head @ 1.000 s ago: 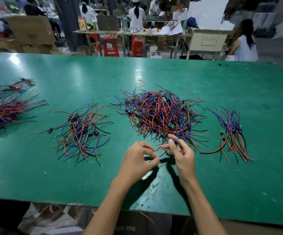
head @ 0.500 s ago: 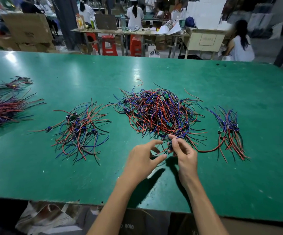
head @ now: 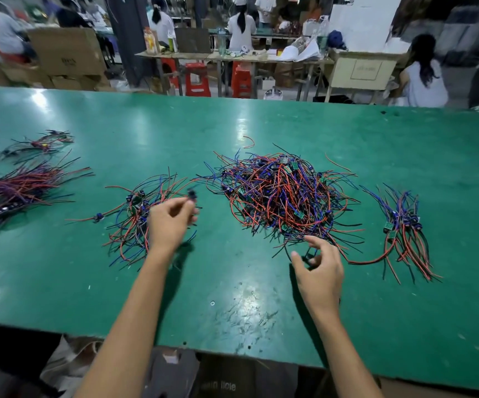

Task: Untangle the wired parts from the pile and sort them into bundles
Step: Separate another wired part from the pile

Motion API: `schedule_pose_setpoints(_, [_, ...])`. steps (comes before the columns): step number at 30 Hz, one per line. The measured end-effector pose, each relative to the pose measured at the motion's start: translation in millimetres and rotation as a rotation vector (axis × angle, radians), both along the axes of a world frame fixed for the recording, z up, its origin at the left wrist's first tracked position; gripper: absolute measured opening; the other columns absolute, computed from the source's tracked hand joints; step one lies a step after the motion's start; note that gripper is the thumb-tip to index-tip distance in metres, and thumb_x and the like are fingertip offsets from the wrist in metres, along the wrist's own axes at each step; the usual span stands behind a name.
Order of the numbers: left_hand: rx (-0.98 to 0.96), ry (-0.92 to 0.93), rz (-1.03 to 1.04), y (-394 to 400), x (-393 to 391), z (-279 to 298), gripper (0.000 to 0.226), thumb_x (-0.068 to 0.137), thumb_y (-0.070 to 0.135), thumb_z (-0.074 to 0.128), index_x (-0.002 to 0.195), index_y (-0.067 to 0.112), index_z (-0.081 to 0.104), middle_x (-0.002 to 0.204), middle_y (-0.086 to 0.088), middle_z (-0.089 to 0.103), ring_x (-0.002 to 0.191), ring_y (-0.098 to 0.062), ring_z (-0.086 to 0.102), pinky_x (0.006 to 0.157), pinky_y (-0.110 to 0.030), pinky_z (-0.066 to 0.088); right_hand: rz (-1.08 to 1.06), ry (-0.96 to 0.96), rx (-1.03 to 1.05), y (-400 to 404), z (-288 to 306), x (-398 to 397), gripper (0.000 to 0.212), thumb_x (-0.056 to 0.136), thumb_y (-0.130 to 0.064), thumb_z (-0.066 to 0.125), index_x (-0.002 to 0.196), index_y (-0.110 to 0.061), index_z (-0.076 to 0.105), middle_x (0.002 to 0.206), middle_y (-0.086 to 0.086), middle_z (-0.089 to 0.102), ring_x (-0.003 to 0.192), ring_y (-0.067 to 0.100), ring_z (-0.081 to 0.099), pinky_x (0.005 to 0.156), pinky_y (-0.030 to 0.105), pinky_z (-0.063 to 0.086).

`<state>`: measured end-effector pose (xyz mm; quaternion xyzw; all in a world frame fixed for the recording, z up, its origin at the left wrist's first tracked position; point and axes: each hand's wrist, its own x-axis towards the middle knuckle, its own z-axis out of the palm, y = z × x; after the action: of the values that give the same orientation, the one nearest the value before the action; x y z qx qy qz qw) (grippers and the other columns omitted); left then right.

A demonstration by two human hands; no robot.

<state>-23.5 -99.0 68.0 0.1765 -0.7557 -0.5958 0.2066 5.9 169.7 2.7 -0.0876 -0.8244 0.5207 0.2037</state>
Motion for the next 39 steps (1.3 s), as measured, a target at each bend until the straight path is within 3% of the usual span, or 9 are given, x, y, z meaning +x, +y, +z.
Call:
schedule_pose_setpoints(3, [-0.35,-0.261,0.126,-40.6,-9.0,-14.4,0.033,0.094,0.021,0.067,0.116,-0.003,0.071,0.109,-0.022,0.073,0.102,-0.033,0.068,0.099,-0.04,0.052,-0.191,-0.167,0.37,-2.9,0.2,-1.8,0.054,0.086,-0.041,0.075,0.132,-0.018,0.06,0.129,0.006,0.056,0.121,0.027,0.048,0.102,0.042,0.038])
schedule_pose_setpoints(7, [-0.558,-0.256,0.159,-28.3,1.7,-29.2,0.042,0.089,0.012,0.068,0.128,-0.003,0.061,0.127,-0.026,0.053,0.123,-0.039,0.045,0.108,-0.042,0.035,-0.21,-0.189,0.292,-3.3,1.7,-4.0,0.033,0.087,-0.033,0.076,0.114,-0.014,0.073,0.116,0.009,0.059,0.11,0.03,0.054,0.097,0.04,0.037])
schedule_pose_setpoints(10, [-0.592,-0.022,0.099,16.4,17.1,-34.3,0.028,0.087,0.005,0.066,0.115,0.008,0.069,0.114,-0.013,0.055,0.115,-0.029,0.046,0.102,-0.032,0.034,-0.23,-0.16,0.212,-0.7,3.7,-4.9,0.007,0.089,-0.025,0.073,0.092,-0.019,0.076,0.105,0.011,0.064,0.086,0.024,0.051,0.092,0.04,0.042])
schedule_pose_setpoints(16, [-0.498,0.097,-0.321,101.1,33.8,-41.9,0.016,0.096,0.018,0.061,0.109,0.023,0.07,0.104,0.008,0.063,0.091,-0.003,0.052,0.085,-0.011,0.039,-0.175,-0.186,0.294,-2.5,3.1,-3.2,0.011,0.094,-0.034,0.066,0.087,-0.029,0.073,0.093,-0.003,0.066,0.082,0.021,0.054,0.08,0.032,0.028])
schedule_pose_setpoints(22, [-0.243,-0.132,-0.508,144.9,18.5,-35.9,0.04,0.1,0.047,0.052,0.092,0.014,0.075,0.085,-0.002,0.075,0.072,-0.017,0.063,0.078,-0.041,0.055,0.124,-0.051,0.125,-1.7,0.5,4.9,0.003,0.089,-0.022,0.072,0.089,-0.025,0.073,0.087,-0.008,0.072,0.083,0.019,0.067,0.078,0.036,0.051])
schedule_pose_setpoints(28, [-0.156,-0.1,-0.474,138.4,20.4,-35.9,0.03,0.104,0.028,0.052,0.09,0.018,0.077,0.069,0.004,0.071,0.053,-0.002,0.061,0.057,-0.023,0.051,0.28,0.04,0.133,-3.9,0.6,10.2,0.01,0.087,-0.036,0.072,0.081,-0.03,0.075,0.083,-0.017,0.071,0.075,0.005,0.062,0.069,0.019,0.044])
schedule_pose_setpoints(33, [-0.204,-0.059,-0.35,95.5,13.0,-16.2,0.032,0.107,0.028,0.046,0.095,0.021,0.076,0.073,0.003,0.073,0.047,0.008,0.05,0.051,-0.008,0.034,0.149,-0.029,0.35,-4.3,2.0,8.9,0.016,0.088,-0.044,0.073,0.096,-0.031,0.073,0.09,-0.014,0.067,0.093,0.015,0.057,0.086,0.037,0.048])
schedule_pose_setpoints(36, [-0.257,-0.093,-0.081,45.2,-0.5,0.6,0.027,0.106,0.023,0.048,0.109,0.013,0.073,0.085,-0.004,0.074,0.066,-0.009,0.062,0.056,-0.013,0.041,0.164,-0.159,0.546,-11.6,4.4,7.4,0.036,0.086,-0.054,0.07,0.111,-0.028,0.074,0.094,-0.006,0.061,0.098,0.019,0.055,0.088,0.035,0.041])
schedule_pose_setpoints(39, [-0.402,-0.293,0.068,-3.3,-8.8,4.2,0.038,0.099,0.022,0.056,0.132,0.004,0.059,0.117,-0.017,0.068,0.112,-0.032,0.062,0.096,-0.033,0.046,0.129,-0.108,0.508,-13.9,4.6,8.1,0.02,0.09,-0.042,0.072,0.095,-0.023,0.078,0.086,-0.004,0.06,0.091,0.022,0.058,0.08,0.036,0.044])
